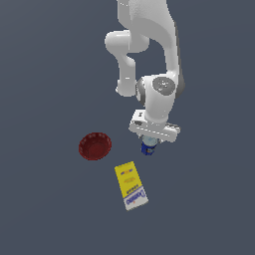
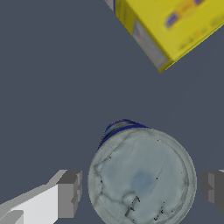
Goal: Pick up a designated object from a clutter of objects.
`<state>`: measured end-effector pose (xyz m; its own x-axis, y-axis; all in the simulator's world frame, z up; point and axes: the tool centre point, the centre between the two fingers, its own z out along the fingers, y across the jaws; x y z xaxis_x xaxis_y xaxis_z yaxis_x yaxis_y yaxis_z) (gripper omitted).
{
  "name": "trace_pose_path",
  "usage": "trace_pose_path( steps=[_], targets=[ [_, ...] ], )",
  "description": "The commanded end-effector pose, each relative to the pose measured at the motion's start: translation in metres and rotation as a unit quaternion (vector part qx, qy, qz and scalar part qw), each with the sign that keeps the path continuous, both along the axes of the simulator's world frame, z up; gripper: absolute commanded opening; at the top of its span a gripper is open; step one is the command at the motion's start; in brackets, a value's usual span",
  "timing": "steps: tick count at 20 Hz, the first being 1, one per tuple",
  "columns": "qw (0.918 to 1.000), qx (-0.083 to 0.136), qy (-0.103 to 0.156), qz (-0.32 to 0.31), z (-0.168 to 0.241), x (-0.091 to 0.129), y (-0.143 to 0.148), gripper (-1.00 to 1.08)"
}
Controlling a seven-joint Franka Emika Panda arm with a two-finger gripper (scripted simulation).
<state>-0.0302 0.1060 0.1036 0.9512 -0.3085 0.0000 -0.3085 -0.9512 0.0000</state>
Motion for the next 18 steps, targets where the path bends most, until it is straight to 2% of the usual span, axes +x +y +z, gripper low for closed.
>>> trace_pose_path(
  steps=[1, 9, 10, 18],
  targets=[
    [1.0, 0.0, 0.0, 0.0, -0.012, -0.001, 0.0, 1.0],
    [1.0, 0.0, 0.0, -0.001, -0.029, 0.0, 0.0, 1.0],
    [1.0, 0.0, 0.0, -0.001, -0.029, 0.0, 0.0, -1.0],
    [1.0, 0.0, 0.0, -0.001, -0.029, 0.0, 0.0, -1.0]
  ],
)
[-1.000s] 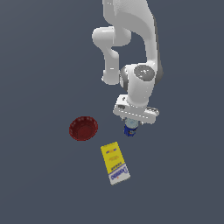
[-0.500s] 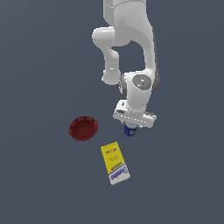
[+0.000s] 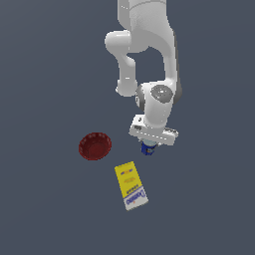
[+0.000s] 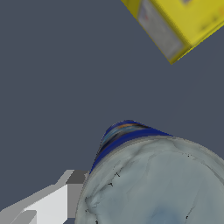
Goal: Pick up a designated object from a clutter of objects.
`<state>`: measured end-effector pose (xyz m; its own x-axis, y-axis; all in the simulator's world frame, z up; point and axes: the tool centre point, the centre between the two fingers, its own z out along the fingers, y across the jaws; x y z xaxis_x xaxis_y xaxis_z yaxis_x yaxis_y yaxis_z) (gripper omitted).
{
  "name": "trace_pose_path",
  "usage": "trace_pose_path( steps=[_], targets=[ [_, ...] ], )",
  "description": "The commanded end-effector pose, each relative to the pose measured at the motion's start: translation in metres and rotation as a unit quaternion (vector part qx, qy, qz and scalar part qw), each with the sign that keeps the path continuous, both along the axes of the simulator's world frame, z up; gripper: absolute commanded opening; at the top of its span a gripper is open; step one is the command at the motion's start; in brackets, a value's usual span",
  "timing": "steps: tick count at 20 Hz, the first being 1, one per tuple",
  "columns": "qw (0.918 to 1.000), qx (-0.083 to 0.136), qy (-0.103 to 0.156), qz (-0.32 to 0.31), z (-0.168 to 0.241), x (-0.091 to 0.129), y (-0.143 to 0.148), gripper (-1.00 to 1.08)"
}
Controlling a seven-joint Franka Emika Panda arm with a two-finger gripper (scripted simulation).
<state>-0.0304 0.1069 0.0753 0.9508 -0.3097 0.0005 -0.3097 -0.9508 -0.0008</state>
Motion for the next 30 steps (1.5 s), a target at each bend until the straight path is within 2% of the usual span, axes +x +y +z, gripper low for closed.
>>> trace_pose_path(
  steps=[1, 8, 15, 21, 30],
  targets=[
    [1.0, 0.0, 0.0, 0.0, -0.001, 0.0, -0.001, -1.0],
    [1.0, 0.0, 0.0, 0.0, 0.007, -0.002, -0.006, -1.0],
    [1.0, 0.0, 0.0, 0.0, 0.032, -0.011, -0.03, -1.0],
    [1.0, 0.001, 0.0, 0.0, 0.069, -0.023, -0.064, -1.0],
    [1.0, 0.002, 0.0, 0.0, 0.144, -0.047, -0.134, -1.0]
  ],
)
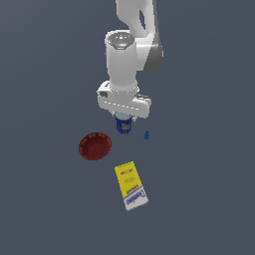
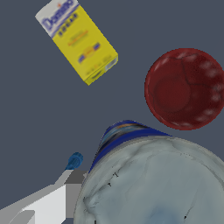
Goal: Pick up a designated object from a clutter of objects.
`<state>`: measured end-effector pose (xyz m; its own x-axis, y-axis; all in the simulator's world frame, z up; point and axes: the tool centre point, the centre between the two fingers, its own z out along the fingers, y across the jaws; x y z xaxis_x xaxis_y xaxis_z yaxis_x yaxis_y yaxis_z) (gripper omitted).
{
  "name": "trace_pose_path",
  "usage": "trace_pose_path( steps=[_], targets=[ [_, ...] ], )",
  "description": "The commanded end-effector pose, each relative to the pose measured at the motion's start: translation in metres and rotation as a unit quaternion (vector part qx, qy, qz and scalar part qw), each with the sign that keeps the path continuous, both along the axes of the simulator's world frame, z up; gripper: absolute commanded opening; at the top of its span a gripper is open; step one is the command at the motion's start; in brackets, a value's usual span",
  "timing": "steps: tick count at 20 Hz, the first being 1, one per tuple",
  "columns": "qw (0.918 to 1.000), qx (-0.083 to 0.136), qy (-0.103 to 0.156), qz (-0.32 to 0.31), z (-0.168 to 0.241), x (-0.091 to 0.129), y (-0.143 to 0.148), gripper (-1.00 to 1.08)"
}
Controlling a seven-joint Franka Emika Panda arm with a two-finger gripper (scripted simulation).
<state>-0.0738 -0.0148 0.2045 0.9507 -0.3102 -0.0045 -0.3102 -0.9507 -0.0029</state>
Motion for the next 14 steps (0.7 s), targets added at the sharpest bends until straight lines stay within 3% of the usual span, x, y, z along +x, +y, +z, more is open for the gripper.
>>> trace_pose_path(
  steps=[1, 14],
  targets=[
    [1.0, 0.001, -0.002, 0.0, 0.024, -0.007, -0.021, -1.0],
    [1.0, 0.0, -0.002, -0.001, 0.134, -0.039, -0.123, -1.0]
  ],
)
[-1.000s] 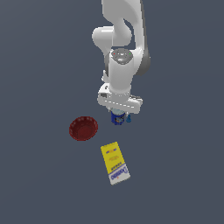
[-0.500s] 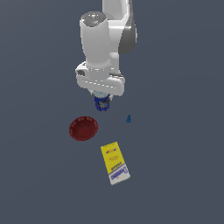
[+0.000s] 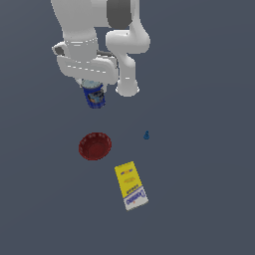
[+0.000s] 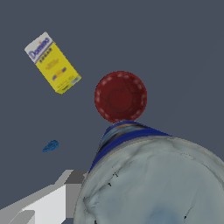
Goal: Pick up a designated object from a clutter of objects.
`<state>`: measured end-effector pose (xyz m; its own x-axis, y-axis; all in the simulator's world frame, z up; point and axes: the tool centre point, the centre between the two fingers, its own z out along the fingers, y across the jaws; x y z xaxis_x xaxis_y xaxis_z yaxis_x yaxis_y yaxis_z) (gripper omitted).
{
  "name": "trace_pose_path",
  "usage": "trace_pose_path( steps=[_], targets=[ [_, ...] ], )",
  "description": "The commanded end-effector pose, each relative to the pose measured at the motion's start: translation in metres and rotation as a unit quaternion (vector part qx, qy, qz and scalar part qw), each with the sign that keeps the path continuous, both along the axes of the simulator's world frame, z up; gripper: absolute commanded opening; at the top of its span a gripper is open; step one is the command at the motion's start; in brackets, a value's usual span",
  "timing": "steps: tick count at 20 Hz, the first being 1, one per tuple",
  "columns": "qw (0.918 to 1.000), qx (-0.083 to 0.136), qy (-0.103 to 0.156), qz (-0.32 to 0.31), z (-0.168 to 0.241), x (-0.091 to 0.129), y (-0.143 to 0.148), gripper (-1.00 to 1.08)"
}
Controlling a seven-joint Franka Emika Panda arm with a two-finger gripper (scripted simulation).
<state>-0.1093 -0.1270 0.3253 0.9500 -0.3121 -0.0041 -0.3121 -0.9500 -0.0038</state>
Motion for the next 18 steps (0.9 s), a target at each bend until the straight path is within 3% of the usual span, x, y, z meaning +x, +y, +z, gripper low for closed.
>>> trace_pose_path(
  steps=[1, 10, 18],
  targets=[
    [1.0, -0.001, -0.001, 0.0, 0.021, -0.005, -0.018, -1.0],
    [1.0, -0.002, -0.001, 0.0, 0.065, -0.014, -0.059, -1.0],
    [1.0, -0.002, -0.001, 0.001, 0.071, -0.014, -0.065, -1.0]
  ],
)
